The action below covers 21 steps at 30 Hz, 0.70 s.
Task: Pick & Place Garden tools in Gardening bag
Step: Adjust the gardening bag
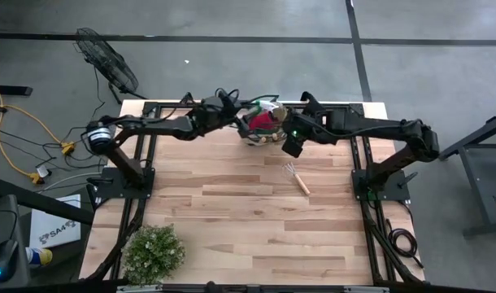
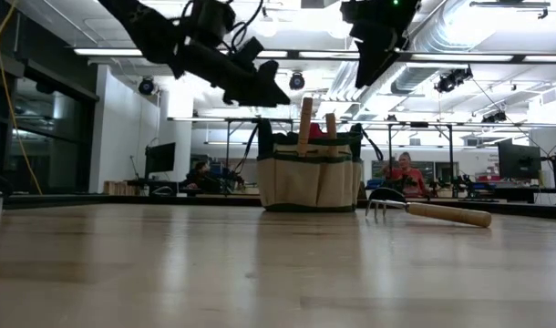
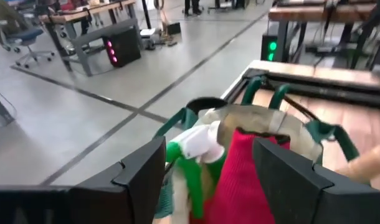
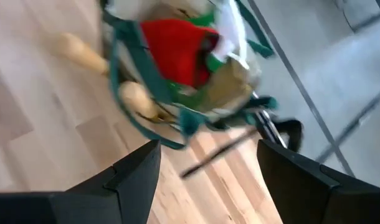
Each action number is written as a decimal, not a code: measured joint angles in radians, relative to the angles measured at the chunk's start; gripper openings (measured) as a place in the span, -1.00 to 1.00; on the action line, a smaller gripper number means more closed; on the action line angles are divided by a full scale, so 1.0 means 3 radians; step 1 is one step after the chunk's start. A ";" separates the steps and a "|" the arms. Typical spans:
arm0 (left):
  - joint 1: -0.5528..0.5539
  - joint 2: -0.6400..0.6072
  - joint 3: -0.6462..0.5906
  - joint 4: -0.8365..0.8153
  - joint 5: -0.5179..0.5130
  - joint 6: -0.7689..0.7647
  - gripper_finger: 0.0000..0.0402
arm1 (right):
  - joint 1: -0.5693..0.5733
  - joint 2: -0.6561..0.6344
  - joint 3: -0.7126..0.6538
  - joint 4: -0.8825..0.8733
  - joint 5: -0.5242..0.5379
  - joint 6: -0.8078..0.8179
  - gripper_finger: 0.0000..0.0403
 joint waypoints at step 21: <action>-0.0001 -0.0570 0.0001 -0.1501 0.0282 0.0312 0.17 | 0.0865 0.0001 -0.1741 0.1861 0.1384 -0.1013 0.28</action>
